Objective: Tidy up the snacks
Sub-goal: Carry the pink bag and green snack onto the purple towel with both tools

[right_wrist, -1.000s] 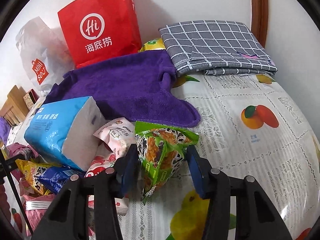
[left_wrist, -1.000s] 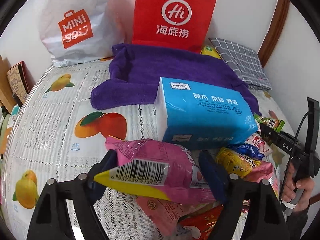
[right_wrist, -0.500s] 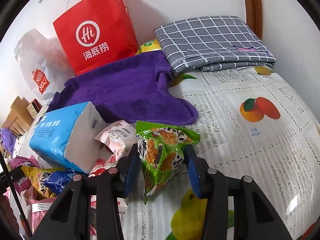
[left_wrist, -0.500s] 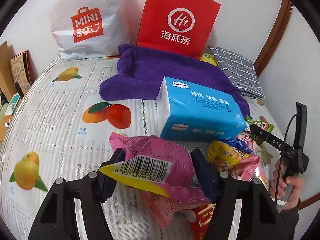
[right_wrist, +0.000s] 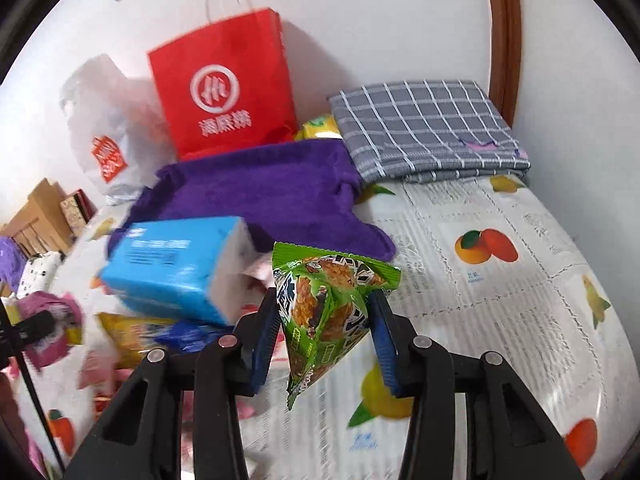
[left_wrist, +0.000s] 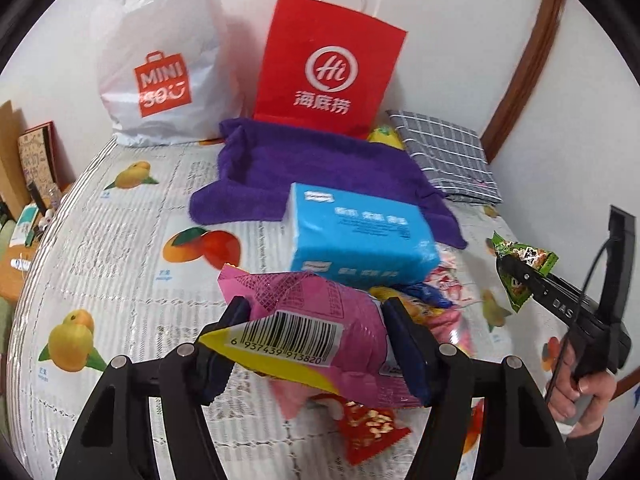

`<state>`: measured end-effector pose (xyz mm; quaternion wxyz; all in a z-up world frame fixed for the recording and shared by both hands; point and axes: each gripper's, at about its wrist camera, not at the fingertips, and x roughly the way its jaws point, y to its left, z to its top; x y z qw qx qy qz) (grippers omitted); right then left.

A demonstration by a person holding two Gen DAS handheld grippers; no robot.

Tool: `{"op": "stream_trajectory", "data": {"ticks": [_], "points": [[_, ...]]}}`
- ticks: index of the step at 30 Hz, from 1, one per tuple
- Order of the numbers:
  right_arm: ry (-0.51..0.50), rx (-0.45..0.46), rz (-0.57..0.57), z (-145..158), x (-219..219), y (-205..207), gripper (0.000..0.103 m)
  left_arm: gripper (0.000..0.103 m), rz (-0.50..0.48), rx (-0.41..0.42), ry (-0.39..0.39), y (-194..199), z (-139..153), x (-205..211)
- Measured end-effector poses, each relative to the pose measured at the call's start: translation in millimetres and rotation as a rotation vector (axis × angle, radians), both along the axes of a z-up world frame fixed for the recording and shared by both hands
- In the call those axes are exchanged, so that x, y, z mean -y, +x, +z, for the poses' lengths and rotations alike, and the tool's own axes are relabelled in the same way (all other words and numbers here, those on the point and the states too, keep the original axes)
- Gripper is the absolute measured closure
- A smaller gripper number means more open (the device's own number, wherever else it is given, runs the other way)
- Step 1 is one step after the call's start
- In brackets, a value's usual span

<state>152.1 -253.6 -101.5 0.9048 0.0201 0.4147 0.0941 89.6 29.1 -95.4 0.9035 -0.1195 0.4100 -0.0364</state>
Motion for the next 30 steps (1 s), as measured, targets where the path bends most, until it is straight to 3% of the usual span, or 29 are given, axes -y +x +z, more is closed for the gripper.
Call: {"op": "stream_trajectory", "data": {"ticks": [6,14,30], "points": [[0.034,0.039,0.048,40,-21,-24,0.059,0.036,-0.041,0.033,0.01,5,24,17],[0.089,0.052,0.066,67,-38,-27,0.059,0.036,-0.087,0.06,-0.003,25,48,28],[0.086,0.108,0.131,104,-70,30,0.059,0.036,-0.088,0.084,0.03,89,79,13]]}}
